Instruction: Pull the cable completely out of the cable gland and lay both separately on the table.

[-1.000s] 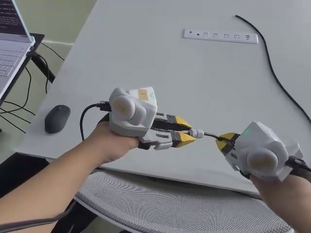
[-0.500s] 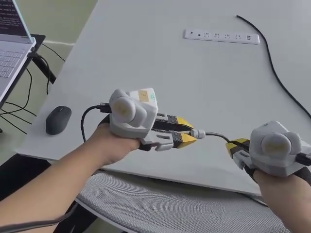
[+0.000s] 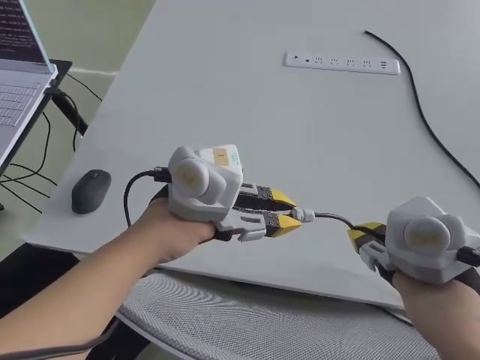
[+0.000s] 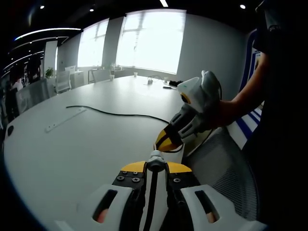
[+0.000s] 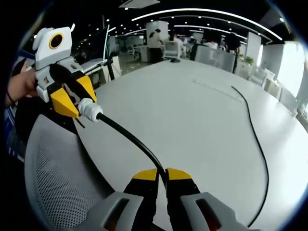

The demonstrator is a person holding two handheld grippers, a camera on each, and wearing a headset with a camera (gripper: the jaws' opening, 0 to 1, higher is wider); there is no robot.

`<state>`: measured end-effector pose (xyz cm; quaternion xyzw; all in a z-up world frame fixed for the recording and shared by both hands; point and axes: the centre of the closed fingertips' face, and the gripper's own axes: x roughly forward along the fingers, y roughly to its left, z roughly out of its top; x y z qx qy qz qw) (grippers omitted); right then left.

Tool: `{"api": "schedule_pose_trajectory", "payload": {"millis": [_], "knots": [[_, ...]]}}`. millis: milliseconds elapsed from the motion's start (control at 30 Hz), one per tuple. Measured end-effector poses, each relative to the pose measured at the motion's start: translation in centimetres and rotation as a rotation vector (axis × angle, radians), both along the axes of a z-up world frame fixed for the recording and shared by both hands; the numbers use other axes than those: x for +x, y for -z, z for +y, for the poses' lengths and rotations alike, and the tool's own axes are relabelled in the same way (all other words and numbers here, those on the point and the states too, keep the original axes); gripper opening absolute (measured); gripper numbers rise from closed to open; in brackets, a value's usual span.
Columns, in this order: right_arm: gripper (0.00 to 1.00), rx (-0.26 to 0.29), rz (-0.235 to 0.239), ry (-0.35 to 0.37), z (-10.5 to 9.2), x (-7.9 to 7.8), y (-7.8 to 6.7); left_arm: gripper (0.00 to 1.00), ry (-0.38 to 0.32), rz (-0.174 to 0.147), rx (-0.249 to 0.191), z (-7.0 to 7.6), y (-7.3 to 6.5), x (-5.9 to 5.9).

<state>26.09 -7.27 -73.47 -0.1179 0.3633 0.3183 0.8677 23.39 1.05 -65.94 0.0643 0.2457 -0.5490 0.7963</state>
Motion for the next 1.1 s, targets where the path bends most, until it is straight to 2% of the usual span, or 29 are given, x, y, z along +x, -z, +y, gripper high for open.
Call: {"api": "schedule_pose_trajectory", "payload": {"millis": [367,667,800,967,1100], "knots": [[0.01,-0.023,-0.043,-0.051,-0.1,-0.2,-0.4,0.15,-0.009,-0.002,0.003,0.1,-0.1,0.4],[0.03,-0.067,-0.089,-0.122,0.2,-0.7,-0.7,0.15,-0.024,-0.004,-0.002,0.3,-0.4,0.8],[0.05,-0.089,-0.125,-0.167,0.4,-1.0,-1.5,0.15,-0.025,-0.003,-0.001,0.3,-0.4,0.8],[0.13,-0.103,-0.186,-0.22,1.1,-0.9,-3.1,0.15,-0.024,-0.005,-0.001,0.3,-0.5,0.6],[0.18,-0.121,-0.253,-0.307,2.6,-1.0,-4.4,0.15,-0.025,-0.006,0.001,0.3,-0.6,0.6]]}}
